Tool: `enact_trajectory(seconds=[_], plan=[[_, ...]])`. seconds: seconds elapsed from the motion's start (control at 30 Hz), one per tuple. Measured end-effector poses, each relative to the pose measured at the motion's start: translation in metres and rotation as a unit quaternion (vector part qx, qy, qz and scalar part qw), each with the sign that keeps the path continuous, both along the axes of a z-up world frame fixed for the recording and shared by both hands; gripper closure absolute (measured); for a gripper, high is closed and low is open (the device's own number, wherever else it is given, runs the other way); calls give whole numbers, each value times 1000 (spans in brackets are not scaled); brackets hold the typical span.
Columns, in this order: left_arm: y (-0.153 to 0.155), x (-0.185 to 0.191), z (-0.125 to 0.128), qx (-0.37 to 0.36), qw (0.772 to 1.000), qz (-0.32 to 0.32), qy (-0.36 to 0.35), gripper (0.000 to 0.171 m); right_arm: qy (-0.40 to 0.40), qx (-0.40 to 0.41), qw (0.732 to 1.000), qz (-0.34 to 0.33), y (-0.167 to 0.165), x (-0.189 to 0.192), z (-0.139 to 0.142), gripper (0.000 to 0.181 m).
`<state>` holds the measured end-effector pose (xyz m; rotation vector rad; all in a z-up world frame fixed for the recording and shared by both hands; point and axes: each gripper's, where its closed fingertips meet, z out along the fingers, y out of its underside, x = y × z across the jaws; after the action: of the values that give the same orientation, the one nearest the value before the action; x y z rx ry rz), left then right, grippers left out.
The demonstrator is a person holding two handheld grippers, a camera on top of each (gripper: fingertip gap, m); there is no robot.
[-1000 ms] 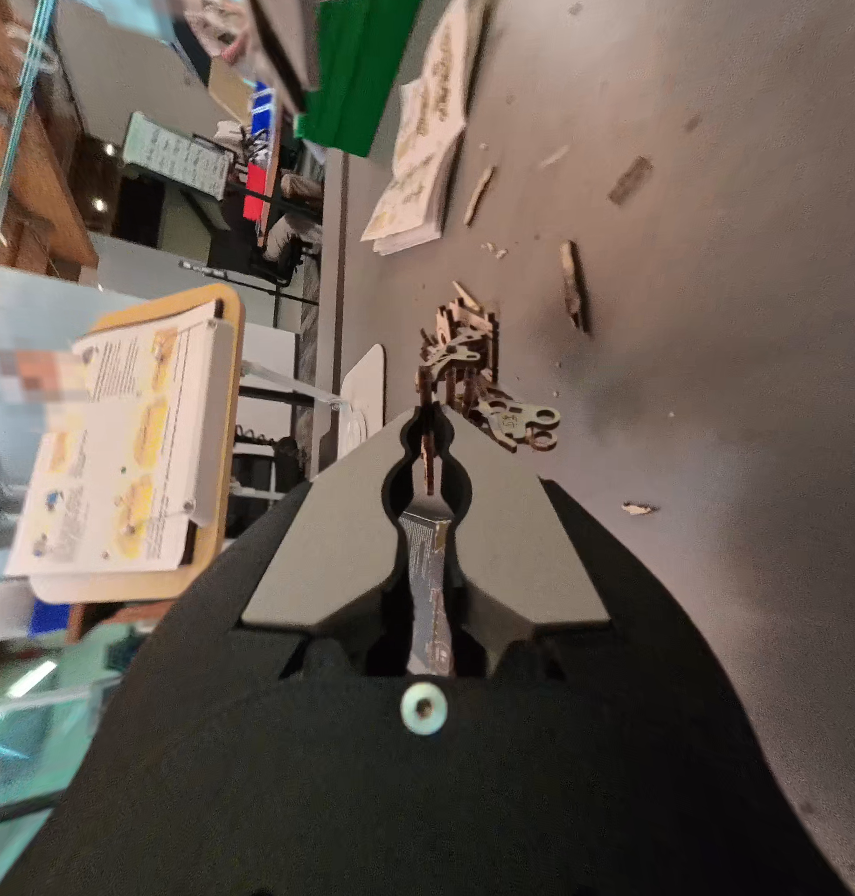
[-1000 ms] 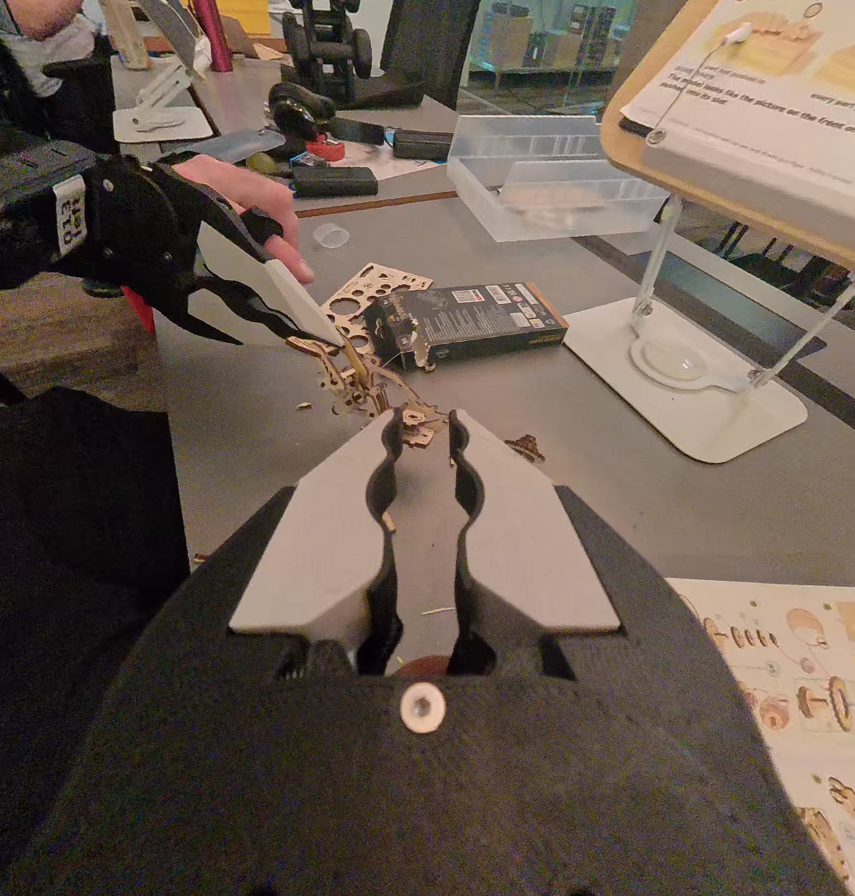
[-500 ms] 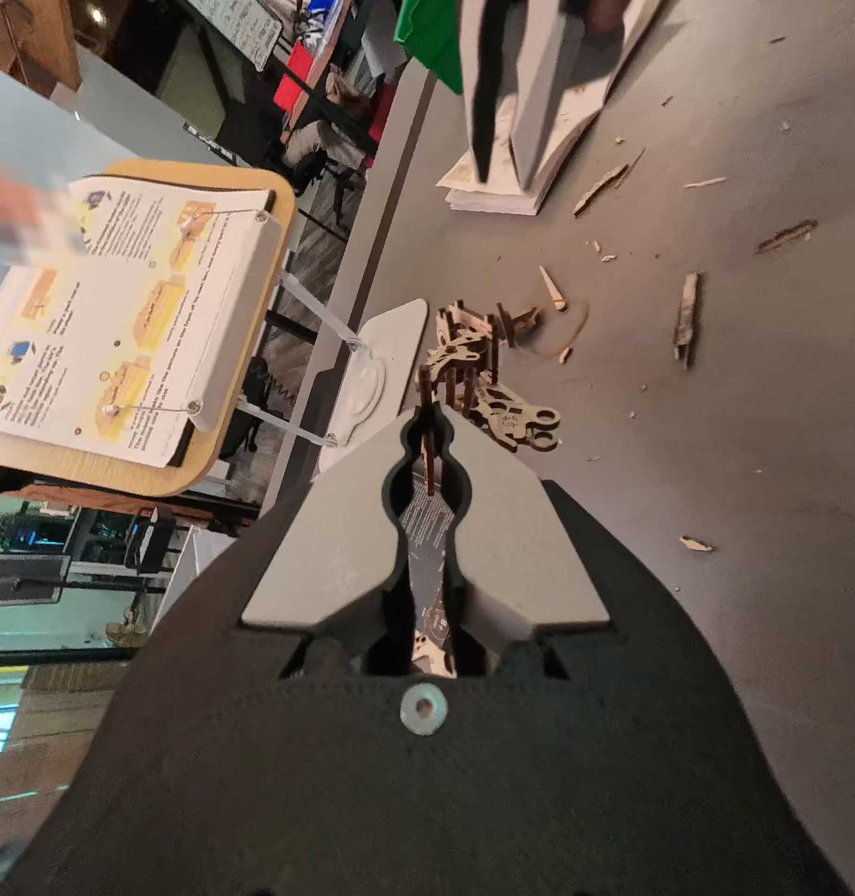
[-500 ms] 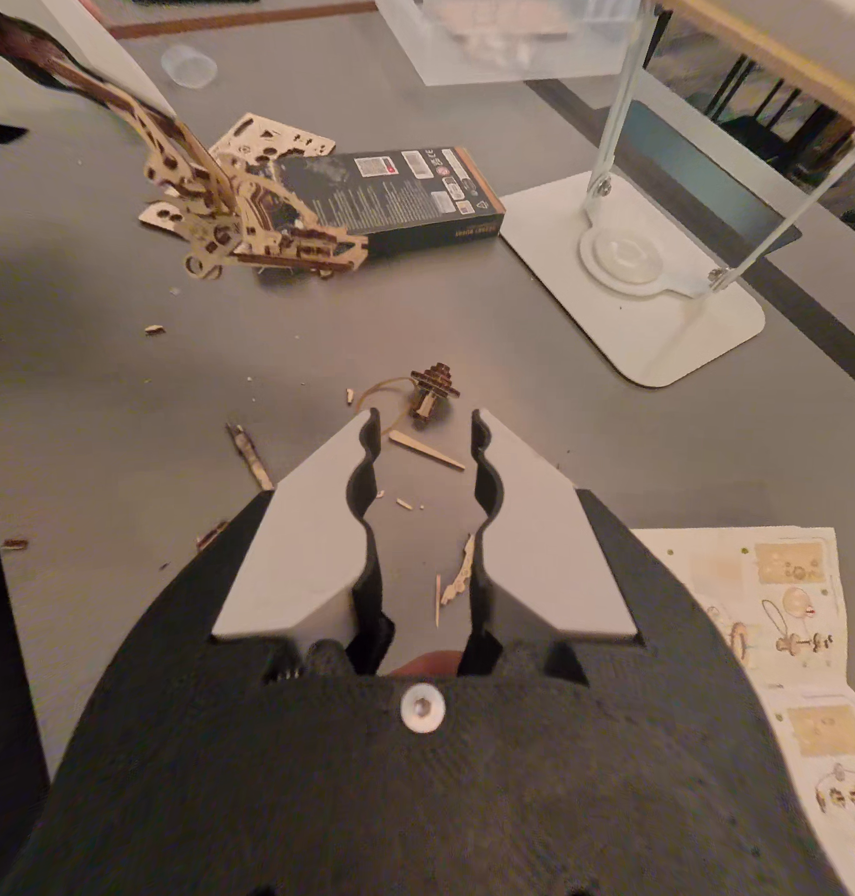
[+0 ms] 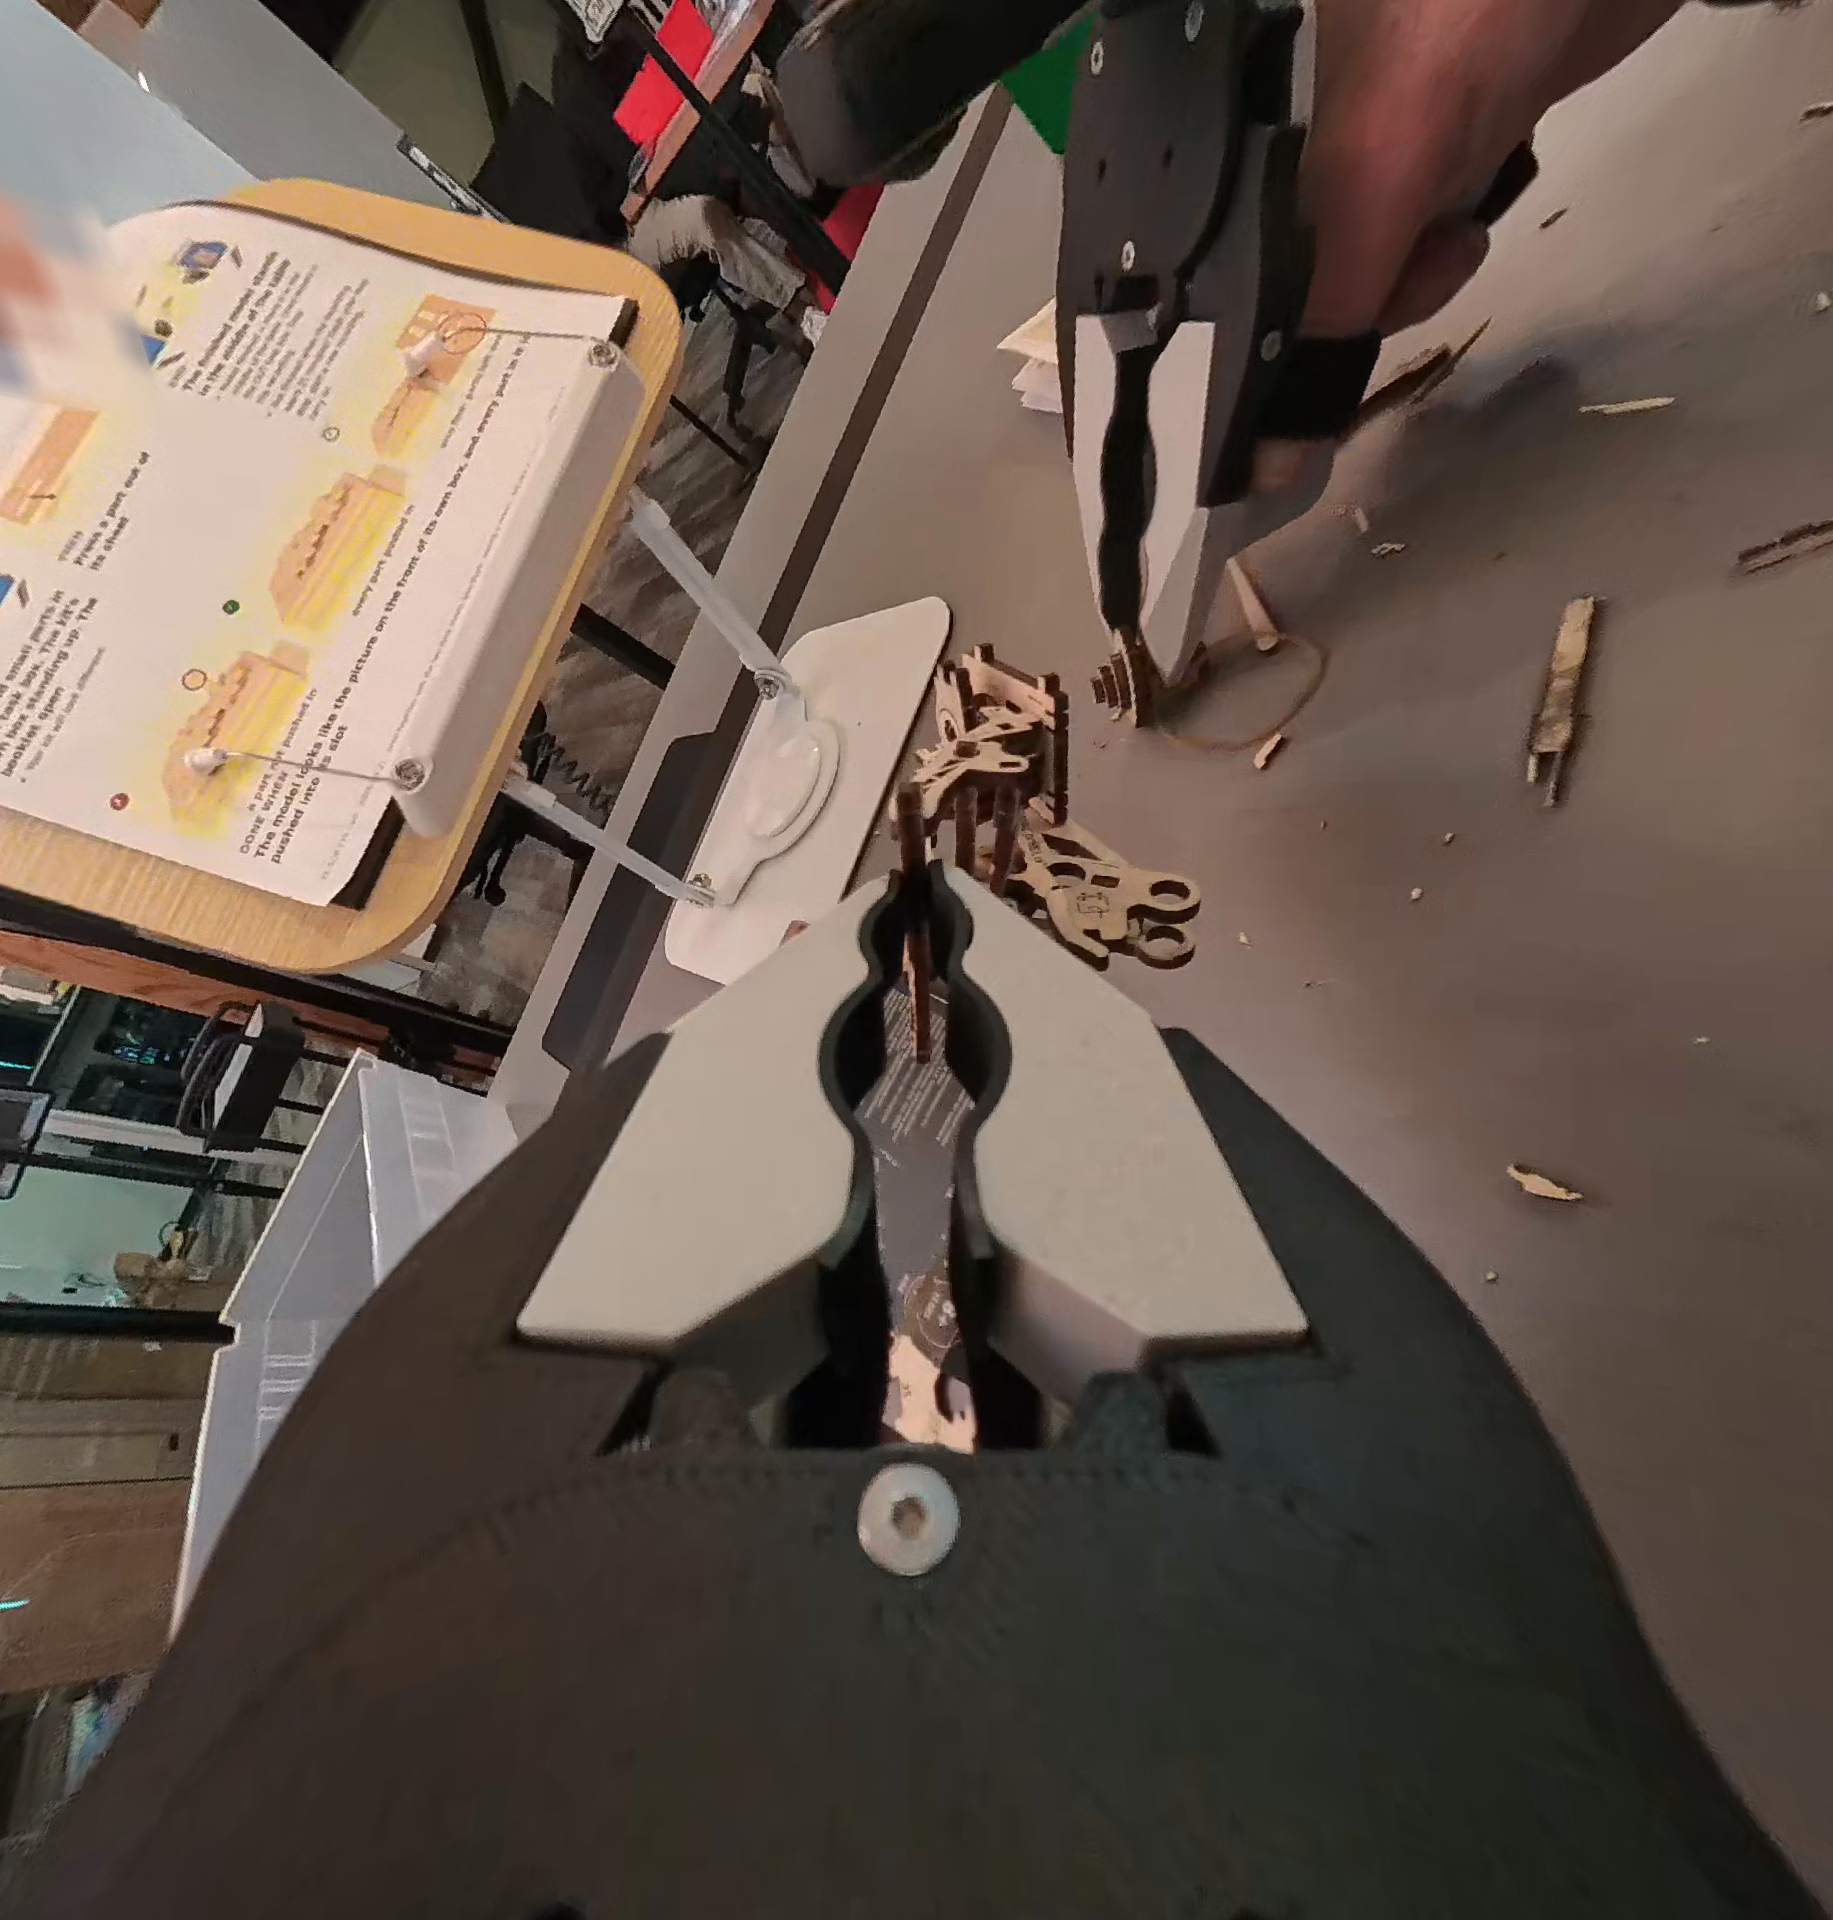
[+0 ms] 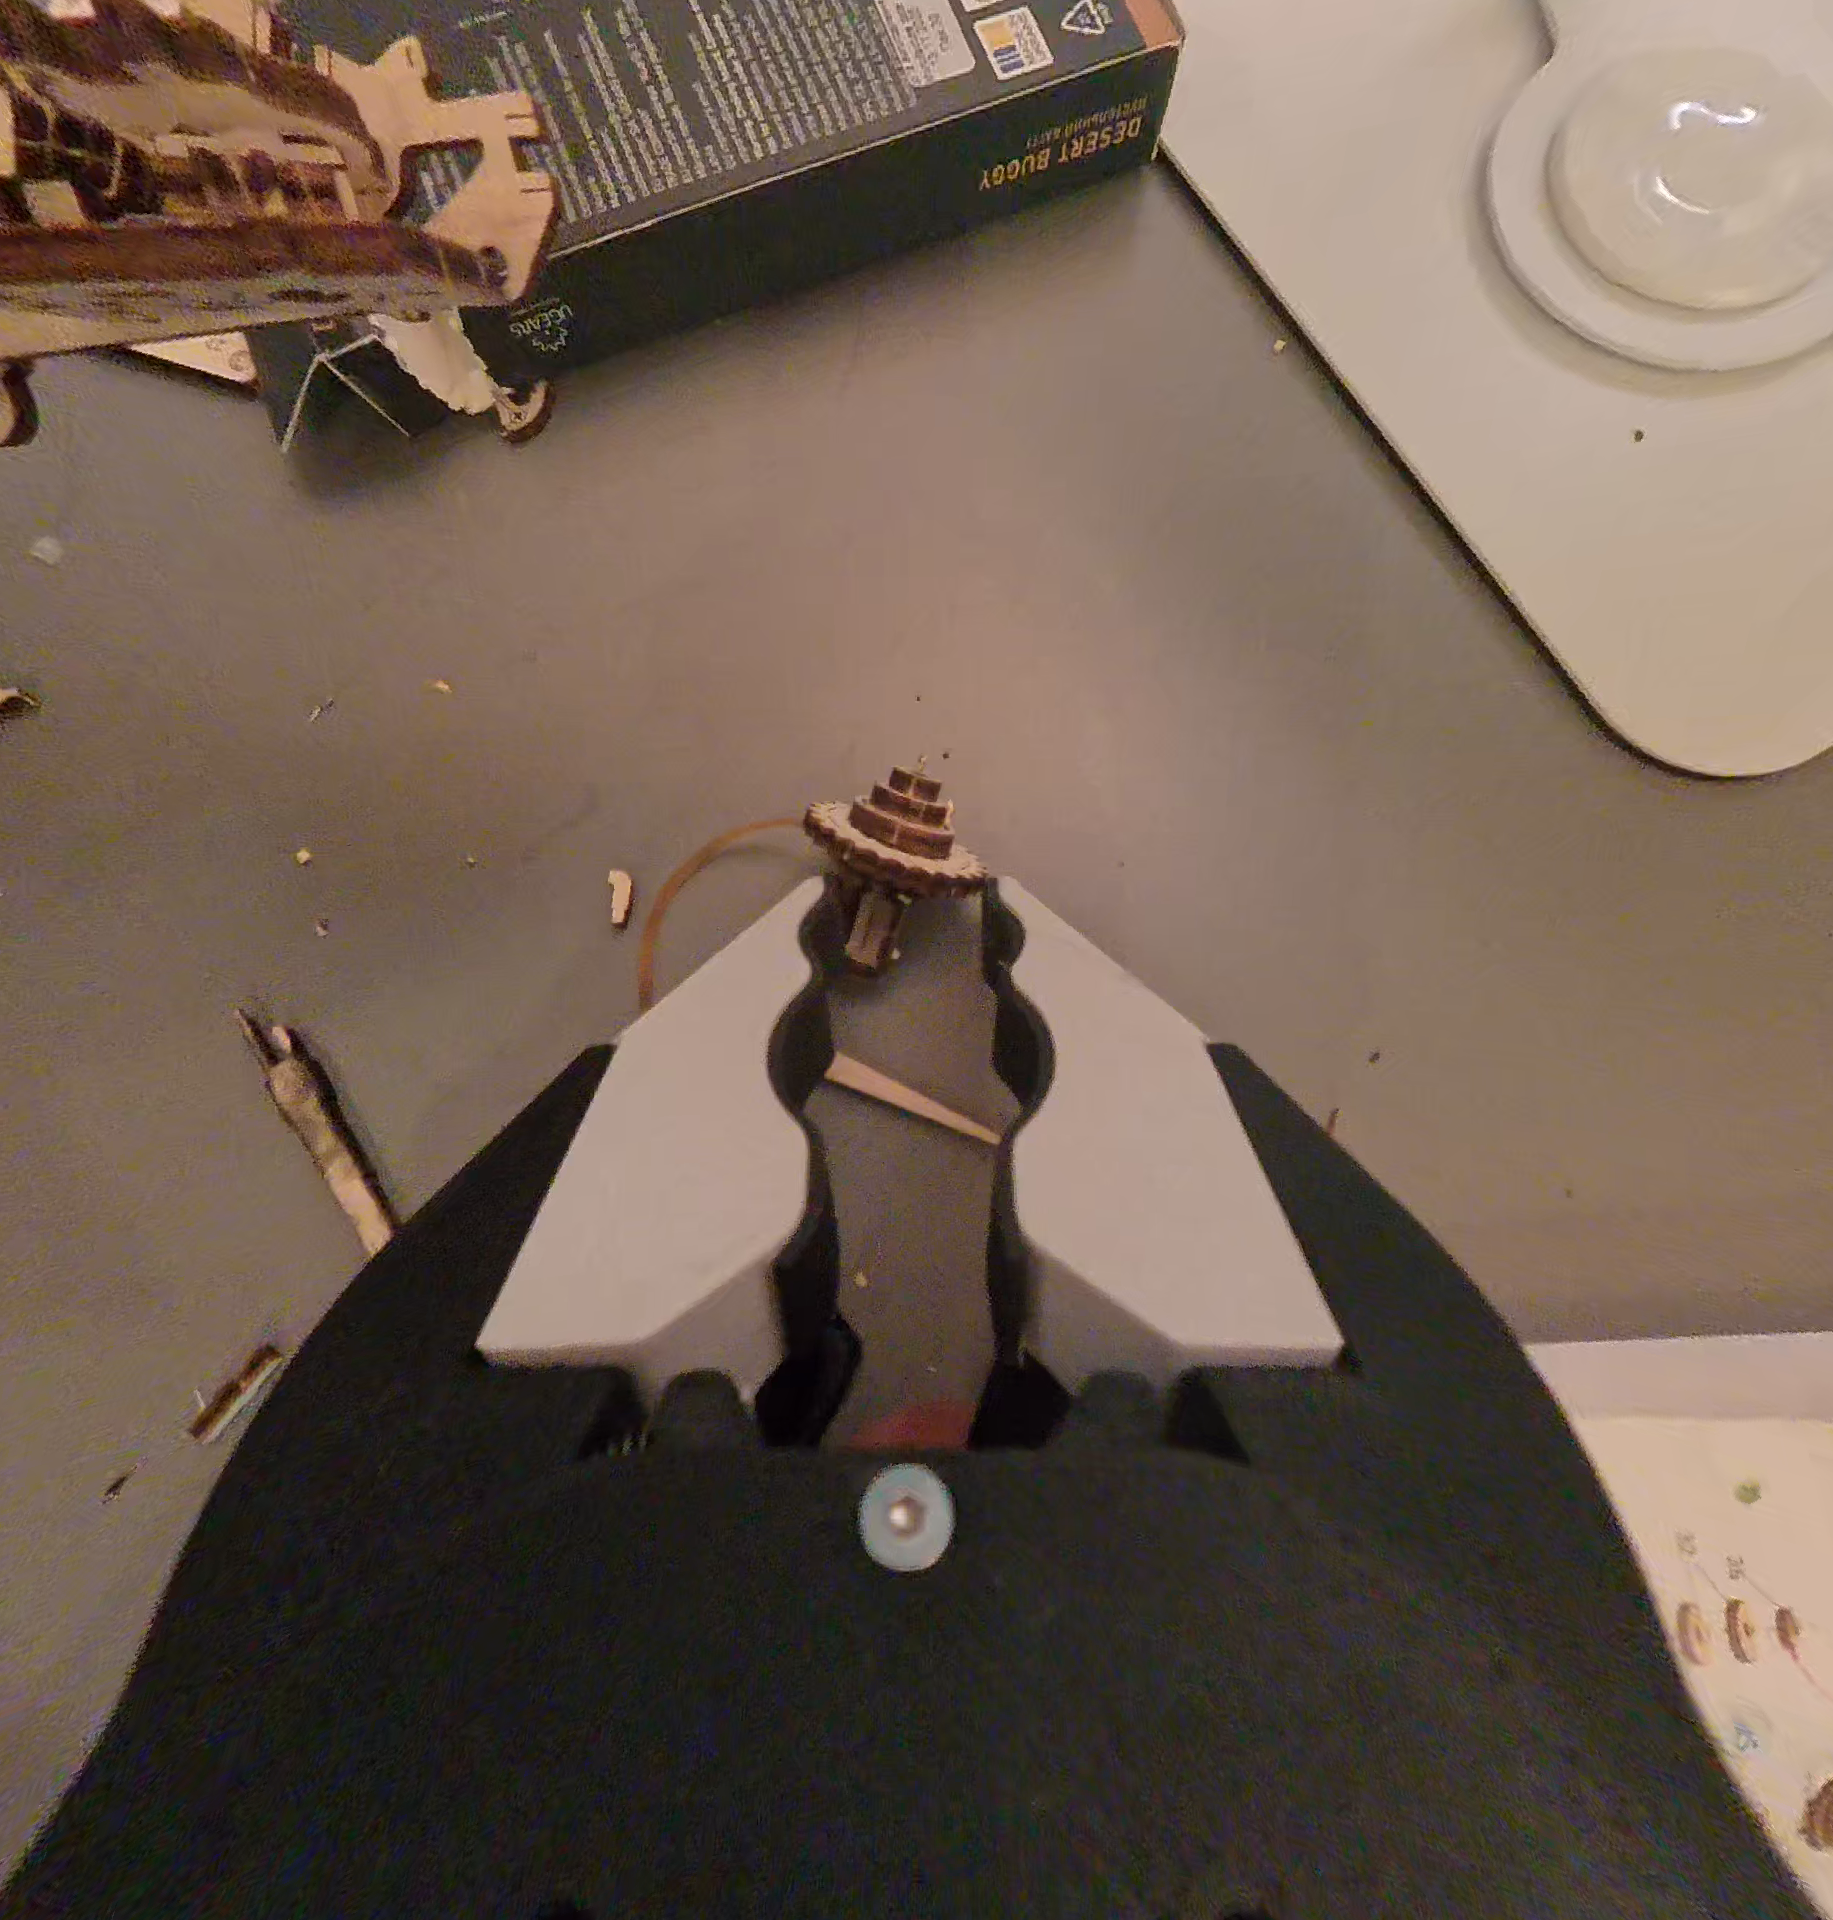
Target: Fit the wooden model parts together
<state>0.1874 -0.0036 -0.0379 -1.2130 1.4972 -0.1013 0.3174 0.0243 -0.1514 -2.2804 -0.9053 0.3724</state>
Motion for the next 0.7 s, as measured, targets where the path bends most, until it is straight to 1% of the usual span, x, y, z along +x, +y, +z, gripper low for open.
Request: enact_trajectory(seconds=[0.17,0.3,0.37,0.47,0.53,0.63,0.7], plan=[[3,-3,1,-24,999,3,-21,171,20,-3,1000,2,2,-2,3,161],[6,-6,4,-35,999,9,-36,171,62,0,998,19,-7,-9,17,161],[7,-7,4,-39,998,10,-39,171,83,4,995,54,-19,-20,26,161],[7,-7,4,-37,999,11,-37,171,90,-8,992,90,-43,-35,32,161],[6,-7,4,-41,998,7,-41,171,112,-11,986,119,-60,-52,39,161],[6,-7,4,-38,998,6,-41,171,119,-8,977,177,-87,-75,45,161],[6,-8,3,-41,998,8,-42,171,144,-7,969,200,-100,-88,55,161]])
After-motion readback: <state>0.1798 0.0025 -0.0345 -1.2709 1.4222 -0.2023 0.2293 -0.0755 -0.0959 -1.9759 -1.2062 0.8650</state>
